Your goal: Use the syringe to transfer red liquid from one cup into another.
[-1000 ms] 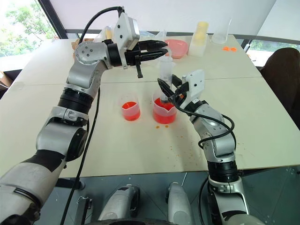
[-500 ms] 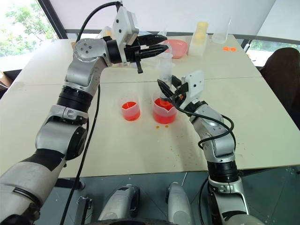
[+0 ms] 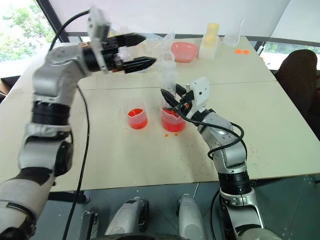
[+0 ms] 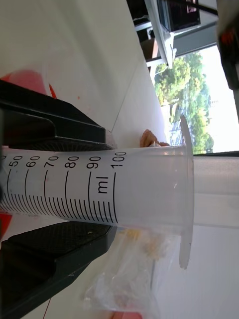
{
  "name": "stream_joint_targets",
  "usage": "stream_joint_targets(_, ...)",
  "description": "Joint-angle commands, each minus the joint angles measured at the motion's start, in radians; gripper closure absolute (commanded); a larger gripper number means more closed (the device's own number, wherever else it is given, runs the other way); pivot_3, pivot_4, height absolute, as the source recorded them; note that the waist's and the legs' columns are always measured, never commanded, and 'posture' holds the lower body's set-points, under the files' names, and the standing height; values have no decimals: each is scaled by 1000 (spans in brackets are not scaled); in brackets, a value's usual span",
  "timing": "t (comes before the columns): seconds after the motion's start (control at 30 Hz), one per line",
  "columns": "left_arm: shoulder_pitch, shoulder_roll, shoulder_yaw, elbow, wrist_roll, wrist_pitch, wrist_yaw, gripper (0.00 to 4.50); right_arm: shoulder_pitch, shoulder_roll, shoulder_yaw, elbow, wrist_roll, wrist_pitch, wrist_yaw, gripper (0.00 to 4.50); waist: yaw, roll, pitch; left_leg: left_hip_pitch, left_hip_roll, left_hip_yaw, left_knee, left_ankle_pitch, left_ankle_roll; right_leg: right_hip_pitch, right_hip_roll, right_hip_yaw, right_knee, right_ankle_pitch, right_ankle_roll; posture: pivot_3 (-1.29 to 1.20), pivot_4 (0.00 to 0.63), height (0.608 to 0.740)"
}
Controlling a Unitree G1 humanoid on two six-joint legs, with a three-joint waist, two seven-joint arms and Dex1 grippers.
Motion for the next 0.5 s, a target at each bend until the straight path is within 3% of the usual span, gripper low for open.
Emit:
stream_joint_targets(0.03,76,109,83,-165,-117,142,-39,19,-50,-20,-46,-52,17,-15,-6,3085,-5,0,0,0,0,0,0,0,0,0,0,0,0,0,0,0,150,740)
stream_joint_targets(0.2,248,206,149,-288,-121,148,23,19,-177,-30,-89,-58,41,-11,-23,3085,-3,0,0,0,1,-1,0,0,0,-1,0,1,0,0,0,0,150,740)
stream_joint_targets(0.37,350,209,188,-379,-120,135,123,19,-347,73,-82,-38,145,19,-35,3085,-4,0,0,1,2,-2,0,0,-1,-1,0,1,2,0,-1,0,150,740)
stream_joint_targets(0.5,394,216,223,-437,-136,138,181,19,-339,203,22,-3,177,24,-7,3085,-5,0,0,1,2,-2,-1,0,-1,-2,0,2,2,0,-1,0,150,740)
